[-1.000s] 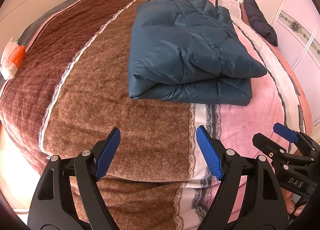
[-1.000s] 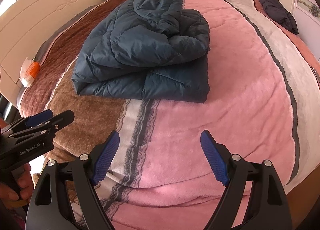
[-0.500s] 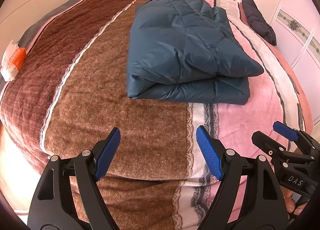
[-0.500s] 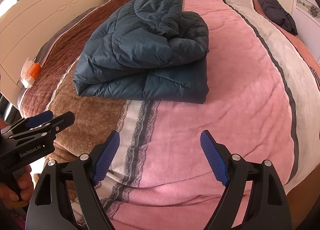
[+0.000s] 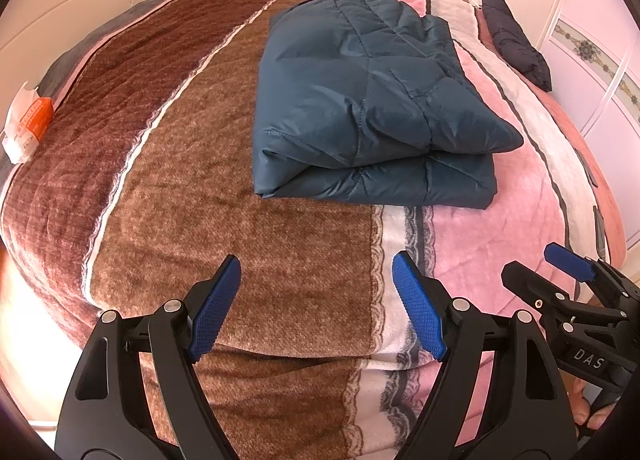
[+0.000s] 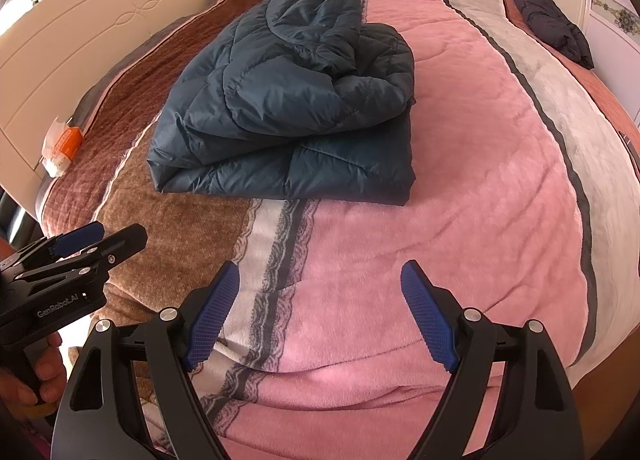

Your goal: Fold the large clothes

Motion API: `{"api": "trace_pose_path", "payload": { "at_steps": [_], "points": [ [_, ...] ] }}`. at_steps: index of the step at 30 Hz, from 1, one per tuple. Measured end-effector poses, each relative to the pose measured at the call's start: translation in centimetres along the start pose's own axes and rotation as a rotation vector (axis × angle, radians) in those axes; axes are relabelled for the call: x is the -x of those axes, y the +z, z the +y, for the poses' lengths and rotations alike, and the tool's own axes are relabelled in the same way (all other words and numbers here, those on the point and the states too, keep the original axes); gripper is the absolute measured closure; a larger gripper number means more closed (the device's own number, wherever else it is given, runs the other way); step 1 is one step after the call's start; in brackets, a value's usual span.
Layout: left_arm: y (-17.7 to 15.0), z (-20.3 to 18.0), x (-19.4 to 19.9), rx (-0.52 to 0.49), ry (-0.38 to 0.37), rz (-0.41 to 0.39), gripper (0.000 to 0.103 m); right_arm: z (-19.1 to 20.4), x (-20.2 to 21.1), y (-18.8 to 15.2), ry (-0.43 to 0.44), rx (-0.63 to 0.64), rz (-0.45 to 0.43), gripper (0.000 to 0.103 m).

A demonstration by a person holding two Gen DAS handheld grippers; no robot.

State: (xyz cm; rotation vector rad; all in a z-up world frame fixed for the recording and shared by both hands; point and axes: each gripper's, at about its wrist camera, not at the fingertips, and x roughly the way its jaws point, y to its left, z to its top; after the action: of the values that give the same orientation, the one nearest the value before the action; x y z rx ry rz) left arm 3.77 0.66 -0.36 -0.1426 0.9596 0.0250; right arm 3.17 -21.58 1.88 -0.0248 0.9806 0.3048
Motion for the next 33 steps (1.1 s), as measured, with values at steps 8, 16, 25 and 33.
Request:
{"api": "trace_pose_path", "payload": {
  "at_steps": [8, 16, 25, 33],
  "points": [
    [0.0, 0.0, 0.3, -0.001, 0.0, -0.004, 0.026, -0.1, 0.0, 0.0, 0.001, 0.001, 0.001, 0.022],
    [0.0, 0.2, 0.5, 0.006, 0.007, -0.003, 0.026, 0.0, 0.0, 0.0, 0.001, 0.002, 0.0, 0.022],
    [-0.1, 0.0, 1.0, 0.002, 0.007, -0.02, 0.026, -0.1, 0.1, 0.0, 0.002, 0.001, -0.001, 0.022],
    [-0.1, -0.2, 1.3, -0.002, 0.009, -0.034, 0.026, -0.1, 0.5, 0.0, -0.001, 0.004, -0.006, 0.022]
  ]
}}
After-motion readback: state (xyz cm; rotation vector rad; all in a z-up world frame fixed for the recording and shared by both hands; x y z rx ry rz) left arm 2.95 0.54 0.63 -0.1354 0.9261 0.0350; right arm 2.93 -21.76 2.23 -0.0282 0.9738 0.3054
